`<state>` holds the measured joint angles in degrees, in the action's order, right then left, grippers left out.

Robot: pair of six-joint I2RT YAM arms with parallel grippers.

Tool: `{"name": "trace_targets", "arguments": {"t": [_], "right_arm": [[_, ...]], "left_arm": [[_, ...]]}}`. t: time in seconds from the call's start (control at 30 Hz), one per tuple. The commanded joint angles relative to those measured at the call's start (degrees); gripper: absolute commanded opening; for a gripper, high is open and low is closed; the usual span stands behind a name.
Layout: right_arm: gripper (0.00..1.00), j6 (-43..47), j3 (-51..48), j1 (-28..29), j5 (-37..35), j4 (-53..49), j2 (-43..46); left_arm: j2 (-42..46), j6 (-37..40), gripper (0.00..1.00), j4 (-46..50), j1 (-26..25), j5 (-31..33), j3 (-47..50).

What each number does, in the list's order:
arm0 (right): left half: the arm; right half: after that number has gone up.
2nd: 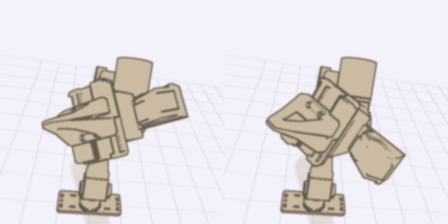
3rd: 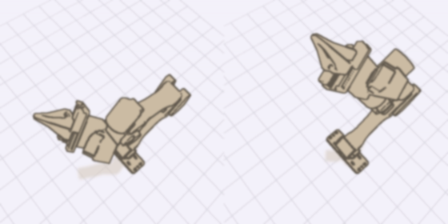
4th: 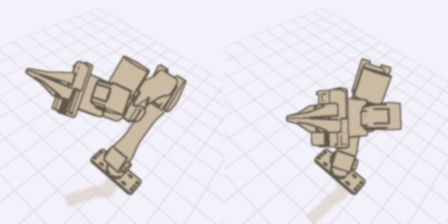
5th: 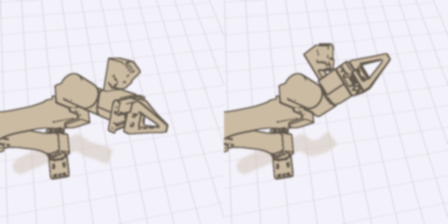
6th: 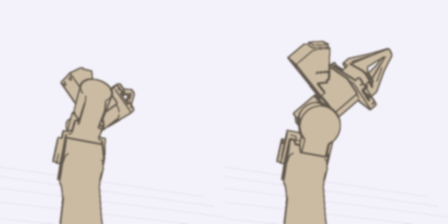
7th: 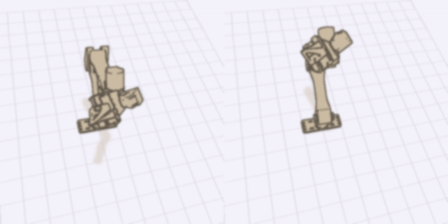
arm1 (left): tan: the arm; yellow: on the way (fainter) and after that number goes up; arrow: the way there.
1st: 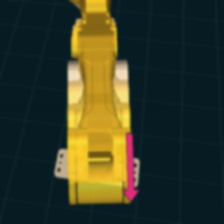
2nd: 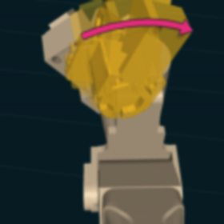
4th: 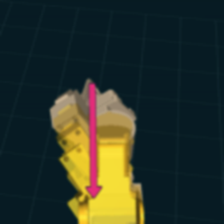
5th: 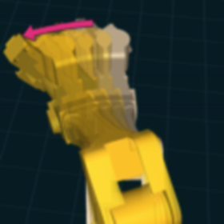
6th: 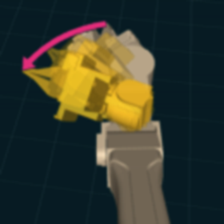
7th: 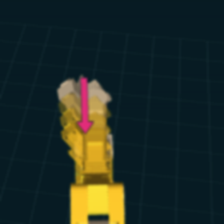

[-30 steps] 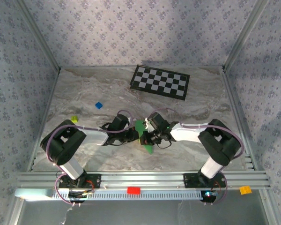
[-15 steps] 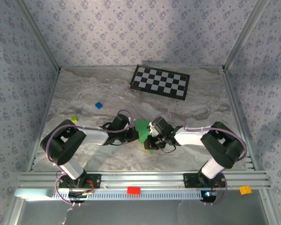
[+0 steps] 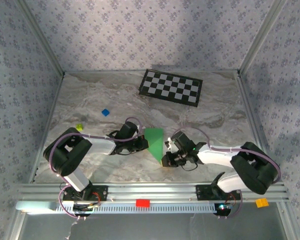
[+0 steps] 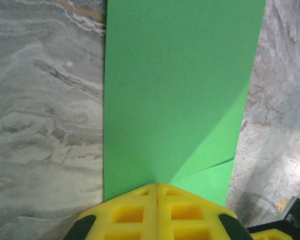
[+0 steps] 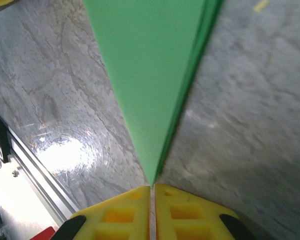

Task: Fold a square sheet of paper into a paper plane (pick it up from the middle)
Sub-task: Third fold the triangle at the center of the table.

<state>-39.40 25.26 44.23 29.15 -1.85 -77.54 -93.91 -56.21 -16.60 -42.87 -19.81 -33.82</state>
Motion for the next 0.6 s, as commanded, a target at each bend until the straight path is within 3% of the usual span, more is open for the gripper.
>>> {"name": "trace_targets", "arguments": {"t": [0.0,0.27,0.57], "right_arm": [[0.11,0.7,0.2,-1.1,-3.3,-5.2,4.6],[0.15,-1.4,3.7,-3.1,-15.7,-12.2,9.6],[0.24,-3.3,4.3,-3.1,-17.8,-10.0,9.2]], "left_arm": [[-1.4,-2.0,0.00,4.2,0.2,3.6,2.6],[1.7,-8.0,0.00,1.6,-0.9,6.9,5.1],[3.5,-10.2,0.00,0.4,-1.9,8.8,6.4]]}}
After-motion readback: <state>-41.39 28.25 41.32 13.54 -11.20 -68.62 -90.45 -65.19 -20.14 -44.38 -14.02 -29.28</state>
